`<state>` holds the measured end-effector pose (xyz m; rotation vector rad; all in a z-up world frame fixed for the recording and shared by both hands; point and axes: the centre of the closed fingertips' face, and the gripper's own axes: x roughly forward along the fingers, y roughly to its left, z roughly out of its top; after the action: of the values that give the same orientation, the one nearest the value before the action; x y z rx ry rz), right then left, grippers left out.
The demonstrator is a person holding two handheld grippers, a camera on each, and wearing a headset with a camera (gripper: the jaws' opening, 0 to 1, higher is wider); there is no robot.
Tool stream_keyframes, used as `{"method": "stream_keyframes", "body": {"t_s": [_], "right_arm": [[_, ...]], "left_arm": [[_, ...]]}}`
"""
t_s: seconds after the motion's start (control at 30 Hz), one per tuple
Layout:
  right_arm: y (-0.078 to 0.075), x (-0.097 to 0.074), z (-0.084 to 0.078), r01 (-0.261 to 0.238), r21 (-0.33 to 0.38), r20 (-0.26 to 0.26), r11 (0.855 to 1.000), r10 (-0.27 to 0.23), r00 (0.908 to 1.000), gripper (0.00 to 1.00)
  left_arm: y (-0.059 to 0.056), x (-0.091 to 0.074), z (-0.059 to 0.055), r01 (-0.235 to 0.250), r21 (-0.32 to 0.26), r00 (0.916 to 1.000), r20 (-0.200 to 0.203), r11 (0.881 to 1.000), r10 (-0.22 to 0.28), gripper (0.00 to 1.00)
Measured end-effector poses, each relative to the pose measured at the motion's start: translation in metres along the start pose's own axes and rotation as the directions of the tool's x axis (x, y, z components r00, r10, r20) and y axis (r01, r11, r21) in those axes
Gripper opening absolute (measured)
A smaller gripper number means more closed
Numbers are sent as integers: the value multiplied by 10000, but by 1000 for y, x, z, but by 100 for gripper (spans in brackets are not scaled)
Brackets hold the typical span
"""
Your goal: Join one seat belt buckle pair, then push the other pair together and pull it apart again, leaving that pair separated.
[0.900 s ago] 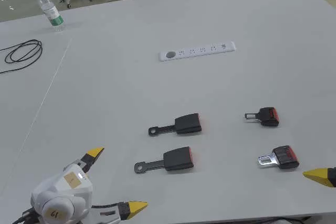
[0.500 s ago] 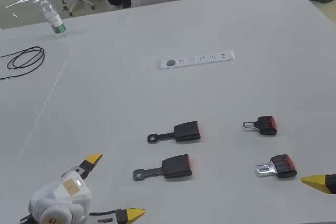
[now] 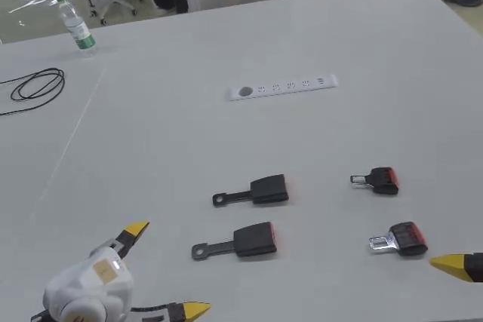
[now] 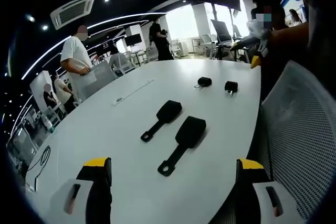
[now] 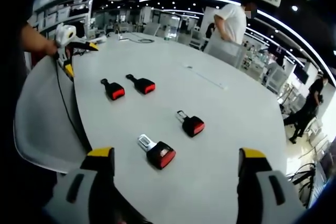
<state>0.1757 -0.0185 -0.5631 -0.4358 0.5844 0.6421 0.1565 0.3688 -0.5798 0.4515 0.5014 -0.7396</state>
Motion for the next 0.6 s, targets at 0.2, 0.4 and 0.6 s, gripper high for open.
{"method": "stream_keyframes", "body": {"t_s": [0.2,0.4,0.6], "right_arm": [[-1,-1,-1,25,121,-30,9999,-25,10000,96],[-5,-1,-4,195,101,-142,9998,-194,9997,96],[-6,1,0,126,191,35,9997,-127,9999,95]], "left_arm": [[-1,2,0,106,-49,9999,-73,9999,-106,100],[-2,3,1,138,122,9998,-124,9998,-137,100],[-4,5,0,230,159,9994,-252,9996,-226,100]]}}
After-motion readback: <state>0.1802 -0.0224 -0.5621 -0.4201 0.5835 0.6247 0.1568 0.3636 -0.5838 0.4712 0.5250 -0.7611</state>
